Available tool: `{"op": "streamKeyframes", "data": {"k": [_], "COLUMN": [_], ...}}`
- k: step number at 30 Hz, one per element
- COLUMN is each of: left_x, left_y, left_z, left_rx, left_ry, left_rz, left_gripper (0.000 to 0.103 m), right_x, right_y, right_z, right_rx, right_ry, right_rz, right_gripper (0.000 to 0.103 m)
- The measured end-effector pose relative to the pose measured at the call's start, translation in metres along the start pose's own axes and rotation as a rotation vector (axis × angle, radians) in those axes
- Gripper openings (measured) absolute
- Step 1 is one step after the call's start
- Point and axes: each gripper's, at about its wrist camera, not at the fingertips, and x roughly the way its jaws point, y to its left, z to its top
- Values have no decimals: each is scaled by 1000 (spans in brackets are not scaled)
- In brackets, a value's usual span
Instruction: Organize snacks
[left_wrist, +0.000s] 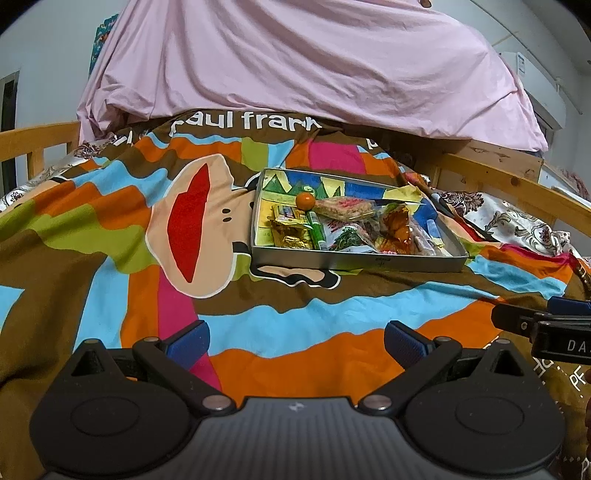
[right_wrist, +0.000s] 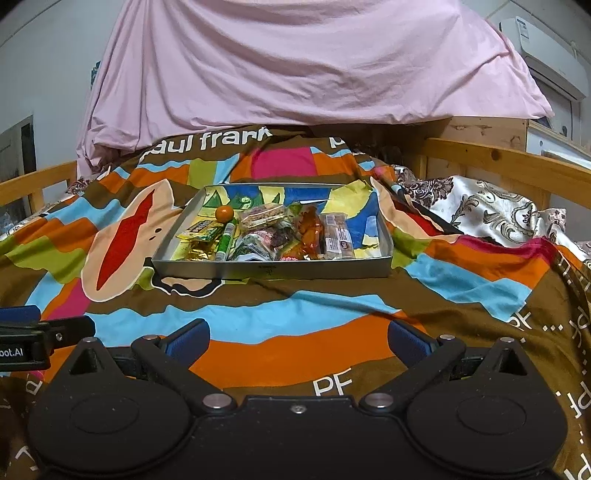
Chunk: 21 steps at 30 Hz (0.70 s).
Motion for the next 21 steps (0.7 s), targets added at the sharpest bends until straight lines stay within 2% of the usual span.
{"op": "streamKeyframes", "data": {"k": [21], "left_x": [-2], "left_y": [-2], "left_z": [2], "left_rx": [20], "left_ry": [-20], "left_rz": [-8], "left_gripper": [103], "right_x": [-1], "right_y": [1], "right_z": [1], "right_rx": [2], "right_ry": [-12], "right_rz": [-1], "right_gripper": [102]}}
